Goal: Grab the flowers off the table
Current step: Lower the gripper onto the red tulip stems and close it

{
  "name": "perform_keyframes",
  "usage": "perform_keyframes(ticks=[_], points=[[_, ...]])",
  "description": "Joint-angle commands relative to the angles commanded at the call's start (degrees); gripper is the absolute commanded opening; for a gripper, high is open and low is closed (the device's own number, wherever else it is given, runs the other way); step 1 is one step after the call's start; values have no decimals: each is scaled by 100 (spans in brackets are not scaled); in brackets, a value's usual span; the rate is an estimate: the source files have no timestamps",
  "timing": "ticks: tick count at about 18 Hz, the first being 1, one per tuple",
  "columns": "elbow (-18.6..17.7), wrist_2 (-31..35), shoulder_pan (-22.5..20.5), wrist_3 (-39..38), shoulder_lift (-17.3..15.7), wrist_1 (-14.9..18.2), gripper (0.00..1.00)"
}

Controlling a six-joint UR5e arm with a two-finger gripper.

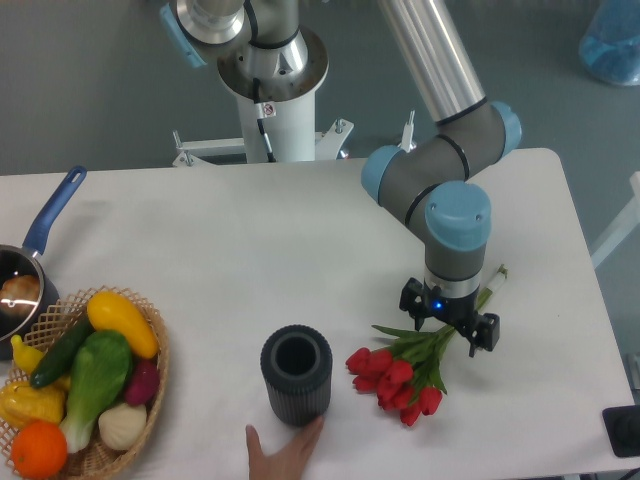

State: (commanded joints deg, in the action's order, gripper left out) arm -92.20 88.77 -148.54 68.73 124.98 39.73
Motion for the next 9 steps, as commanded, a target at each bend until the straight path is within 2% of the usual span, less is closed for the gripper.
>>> perform_keyframes(ticks=[3,4,7,8,9], points=[[9,0,53,0,53,-9,100],[9,0,62,-9,79,0,97],[18,0,97,-18,97,0,80],[9,9,97,-26,106,0,72],[0,9,106,-26,106,0,58]])
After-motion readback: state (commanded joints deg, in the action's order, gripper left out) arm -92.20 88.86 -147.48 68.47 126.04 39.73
